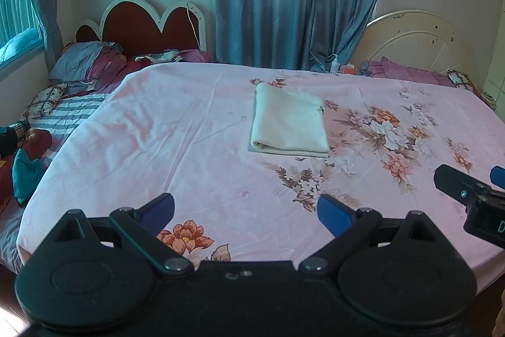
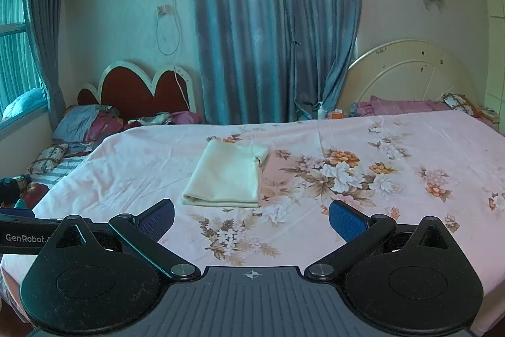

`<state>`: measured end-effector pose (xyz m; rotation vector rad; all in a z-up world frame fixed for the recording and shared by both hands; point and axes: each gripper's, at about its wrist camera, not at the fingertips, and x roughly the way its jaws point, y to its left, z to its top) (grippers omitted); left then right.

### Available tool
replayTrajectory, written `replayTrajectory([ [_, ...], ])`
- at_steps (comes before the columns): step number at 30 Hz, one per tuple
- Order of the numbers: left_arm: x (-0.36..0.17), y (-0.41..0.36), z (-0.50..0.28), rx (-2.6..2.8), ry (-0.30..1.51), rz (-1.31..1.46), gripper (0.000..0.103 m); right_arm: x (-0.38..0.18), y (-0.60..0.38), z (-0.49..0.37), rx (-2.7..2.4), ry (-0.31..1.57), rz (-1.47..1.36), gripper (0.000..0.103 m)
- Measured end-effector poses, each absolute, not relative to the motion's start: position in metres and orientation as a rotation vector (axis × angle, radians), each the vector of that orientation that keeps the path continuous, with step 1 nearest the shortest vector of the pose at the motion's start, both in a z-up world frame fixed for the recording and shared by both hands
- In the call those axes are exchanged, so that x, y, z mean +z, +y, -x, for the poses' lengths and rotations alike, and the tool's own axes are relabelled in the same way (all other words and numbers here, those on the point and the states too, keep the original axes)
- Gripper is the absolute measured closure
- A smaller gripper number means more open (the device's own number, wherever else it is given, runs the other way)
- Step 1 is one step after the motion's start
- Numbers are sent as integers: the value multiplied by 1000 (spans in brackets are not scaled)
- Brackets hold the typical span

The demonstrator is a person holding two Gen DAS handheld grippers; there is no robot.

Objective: Fold small clothes

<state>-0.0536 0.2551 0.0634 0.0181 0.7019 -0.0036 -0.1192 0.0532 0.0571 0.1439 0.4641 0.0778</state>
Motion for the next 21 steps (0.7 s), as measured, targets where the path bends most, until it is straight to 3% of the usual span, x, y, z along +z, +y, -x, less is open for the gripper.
replayTrajectory([
  [21, 64, 256, 52, -1, 704, -18, 7, 55, 54, 116, 83, 466, -148, 0],
])
